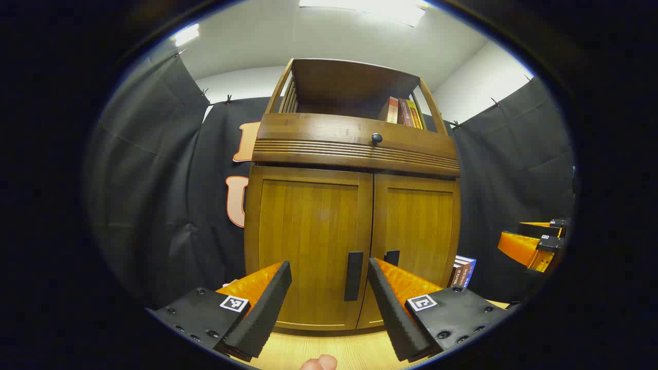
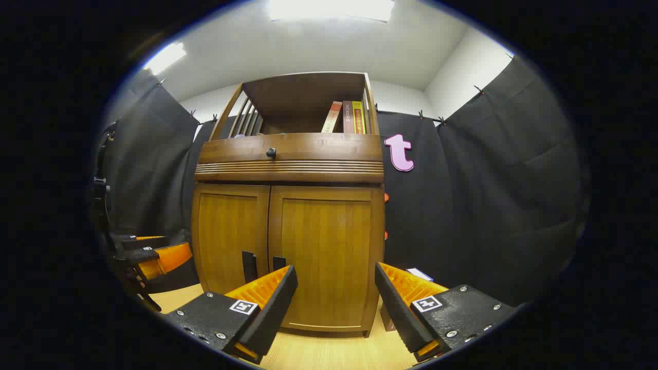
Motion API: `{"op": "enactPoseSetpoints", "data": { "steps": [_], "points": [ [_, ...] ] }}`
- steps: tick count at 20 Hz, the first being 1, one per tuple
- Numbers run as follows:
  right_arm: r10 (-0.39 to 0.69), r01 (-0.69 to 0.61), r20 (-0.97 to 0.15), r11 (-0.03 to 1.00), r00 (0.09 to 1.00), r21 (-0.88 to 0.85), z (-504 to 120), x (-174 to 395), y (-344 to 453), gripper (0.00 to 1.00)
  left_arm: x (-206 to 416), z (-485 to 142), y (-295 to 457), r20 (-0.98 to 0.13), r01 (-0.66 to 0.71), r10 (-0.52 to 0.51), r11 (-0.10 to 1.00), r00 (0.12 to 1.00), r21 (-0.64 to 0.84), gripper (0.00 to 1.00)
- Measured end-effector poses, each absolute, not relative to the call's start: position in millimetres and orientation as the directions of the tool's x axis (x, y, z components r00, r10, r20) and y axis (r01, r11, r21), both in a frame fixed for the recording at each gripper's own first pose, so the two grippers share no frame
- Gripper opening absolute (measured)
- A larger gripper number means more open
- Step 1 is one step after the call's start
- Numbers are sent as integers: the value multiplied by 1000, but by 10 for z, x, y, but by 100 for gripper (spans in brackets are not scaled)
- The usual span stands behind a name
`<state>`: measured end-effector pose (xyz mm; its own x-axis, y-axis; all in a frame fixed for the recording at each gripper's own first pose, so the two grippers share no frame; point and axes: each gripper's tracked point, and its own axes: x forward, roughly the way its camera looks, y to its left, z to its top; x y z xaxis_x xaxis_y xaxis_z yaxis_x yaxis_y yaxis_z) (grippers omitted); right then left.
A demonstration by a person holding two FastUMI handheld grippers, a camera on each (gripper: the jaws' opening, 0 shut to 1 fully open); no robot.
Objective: Open the right door of the double-door shoe cabinet with the right hand, and open the left door with the left hand.
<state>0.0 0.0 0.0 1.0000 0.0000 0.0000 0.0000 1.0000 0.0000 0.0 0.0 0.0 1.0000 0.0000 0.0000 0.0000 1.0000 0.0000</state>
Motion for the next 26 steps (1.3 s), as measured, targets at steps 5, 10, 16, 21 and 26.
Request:
{"op": "enactPoseSetpoints", "data": {
  "steps": [5, 10, 16, 21, 26],
  "points": [
    [-1, 1, -6, 1000, 1000, 11, -23, 10, -6, 100, 38, -7, 8, 2, -6, 6, 1000, 1000, 1, 96],
    [-4, 4, -7, 1000, 1000, 9, -34, 7, -1, 94, 44, -14, 23, -4, -9, 9, 1000, 1000, -8, 96],
    [-4, 4, -19, 1000, 1000, 7, -77, 29, 13, 93, 48, -31, 65, -7, -18, 18, 1000, 1000, -9, 96],
    [0, 0, -25, 1000, 1000, 9, -112, 36, 28, 94, 41, -29, 109, -3, -30, 30, 1000, 1000, -9, 98],
    [4, -3, -24, 1000, 1000, 9, -119, 48, 28, 100, 53, -38, 124, -6, -34, 34, 999, 999, -9, 99]
  ]
}}
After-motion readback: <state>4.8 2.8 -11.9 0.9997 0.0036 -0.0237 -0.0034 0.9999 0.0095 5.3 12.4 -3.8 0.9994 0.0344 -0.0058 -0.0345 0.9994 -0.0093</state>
